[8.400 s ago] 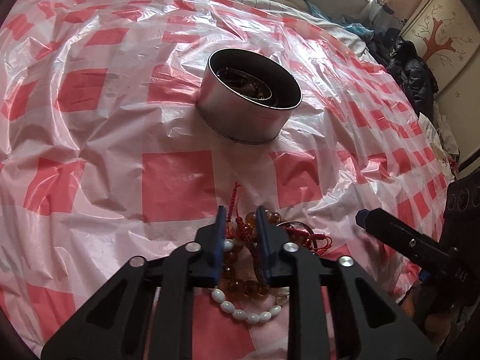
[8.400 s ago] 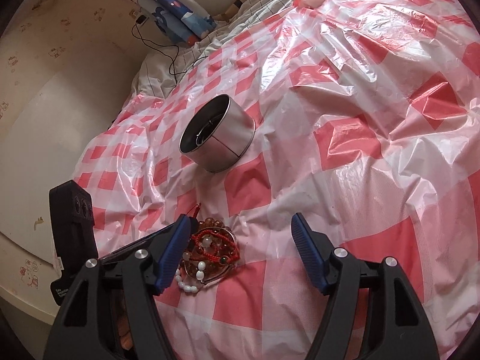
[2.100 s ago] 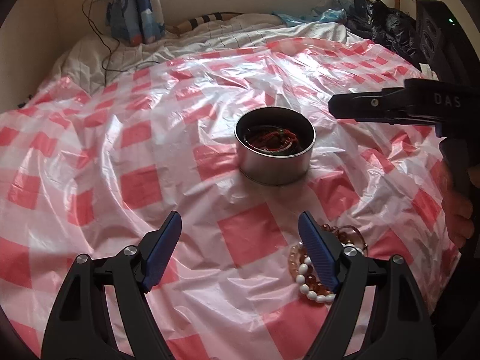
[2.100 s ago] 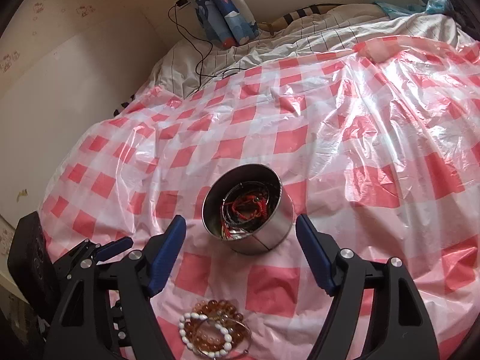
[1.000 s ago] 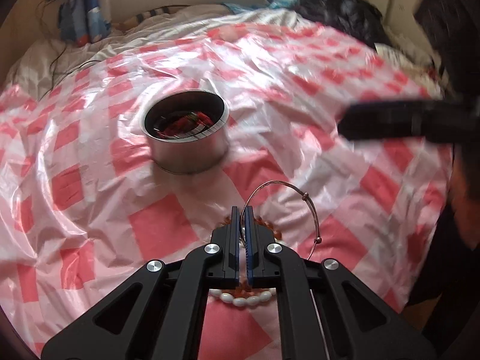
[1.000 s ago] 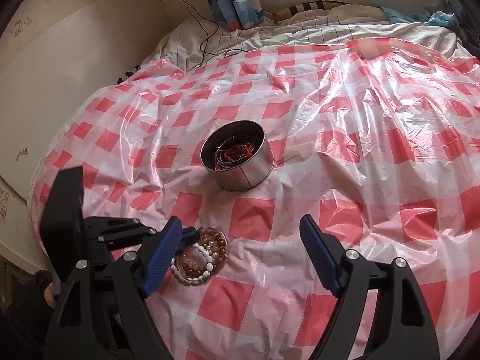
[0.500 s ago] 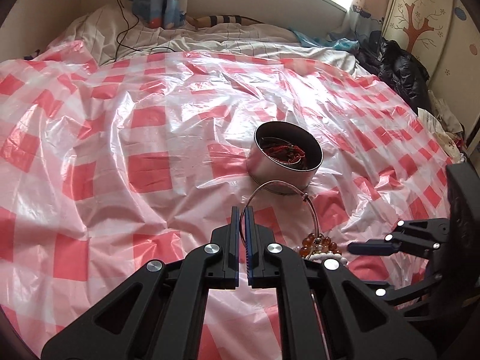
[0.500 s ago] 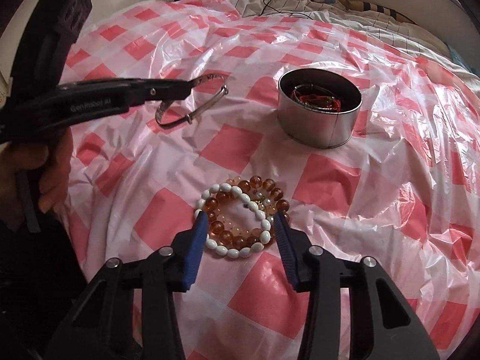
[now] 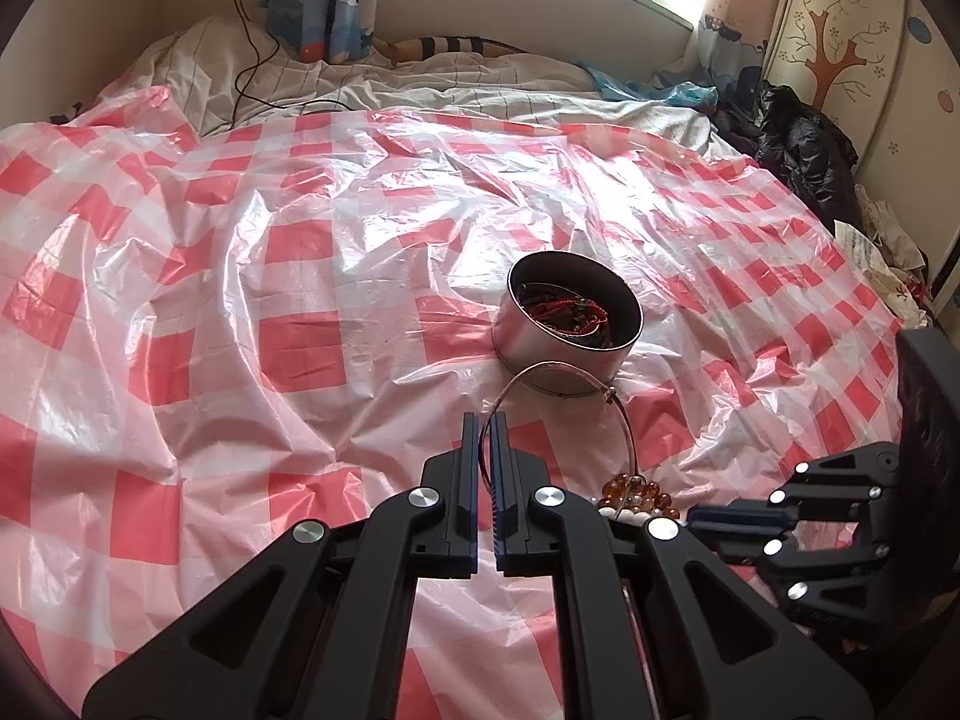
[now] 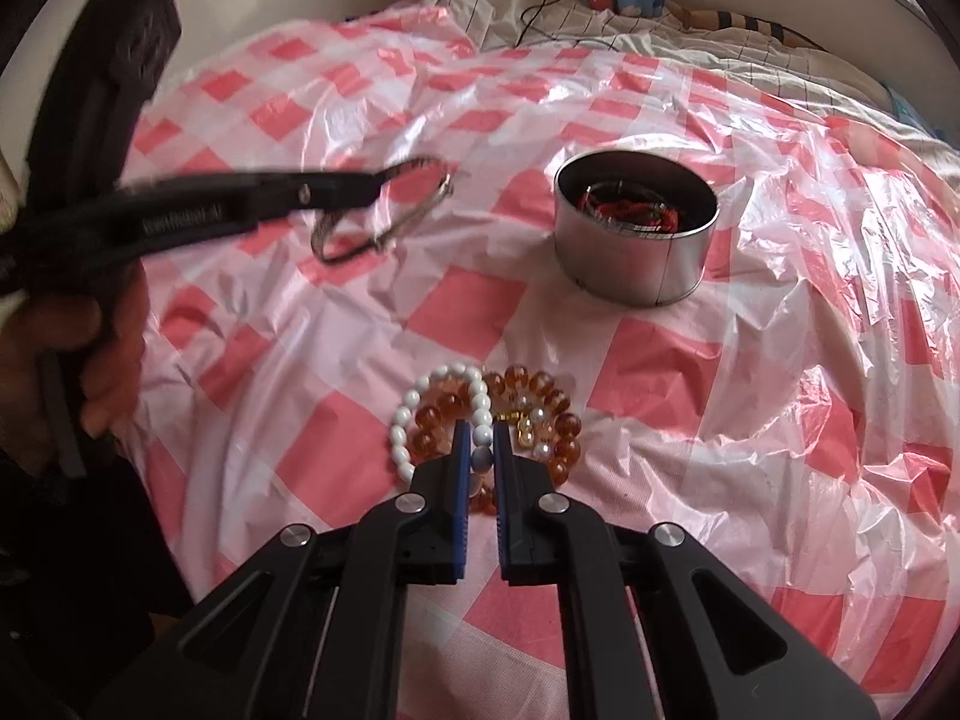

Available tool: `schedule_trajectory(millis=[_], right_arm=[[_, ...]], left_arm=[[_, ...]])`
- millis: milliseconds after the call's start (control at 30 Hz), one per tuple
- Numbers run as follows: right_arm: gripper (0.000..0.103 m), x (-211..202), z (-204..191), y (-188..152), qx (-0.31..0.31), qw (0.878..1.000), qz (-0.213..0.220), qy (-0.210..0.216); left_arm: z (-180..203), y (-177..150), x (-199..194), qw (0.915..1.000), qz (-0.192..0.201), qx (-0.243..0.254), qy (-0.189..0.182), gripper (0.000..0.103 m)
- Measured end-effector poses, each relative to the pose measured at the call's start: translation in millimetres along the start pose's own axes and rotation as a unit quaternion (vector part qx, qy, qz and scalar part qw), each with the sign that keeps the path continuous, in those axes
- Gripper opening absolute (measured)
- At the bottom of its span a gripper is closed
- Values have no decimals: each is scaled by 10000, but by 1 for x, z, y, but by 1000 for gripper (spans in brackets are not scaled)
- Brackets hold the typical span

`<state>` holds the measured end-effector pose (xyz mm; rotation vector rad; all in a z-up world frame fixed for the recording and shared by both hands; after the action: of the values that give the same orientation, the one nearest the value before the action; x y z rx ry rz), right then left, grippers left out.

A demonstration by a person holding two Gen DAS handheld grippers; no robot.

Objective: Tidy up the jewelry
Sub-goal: 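Grasp the white bead bracelet with the right gripper while the left gripper holds the silver bangle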

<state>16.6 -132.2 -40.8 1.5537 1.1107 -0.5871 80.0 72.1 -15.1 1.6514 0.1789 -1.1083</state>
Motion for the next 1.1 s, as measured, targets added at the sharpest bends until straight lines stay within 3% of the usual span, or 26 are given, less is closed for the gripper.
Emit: schedule_trajectory(millis=[200,367,1100], right_arm=[[8,-20,22,17,960,9876,60,1240],[8,-28,43,25,1640,9701,119,1787],[8,-49,72,40,2212,9478,582,2224]], left_arm=[[0,0,1,10000,-7,7,-2,3],[0,0,2,10000,-6,4,6,3],[11,4,11,9999,-38,127,57,3]])
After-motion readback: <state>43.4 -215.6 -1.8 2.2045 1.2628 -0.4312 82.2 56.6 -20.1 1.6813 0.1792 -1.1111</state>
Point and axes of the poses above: each gripper's, at about its wrist camera, not at the fingertips, and x roughly the way its jaws point, z to its right, y to its top, the point moved 1 cm from there along x, roughly the way its jaws point, and after that the axes turned 14 degrees about x, right-handed, at the moved point
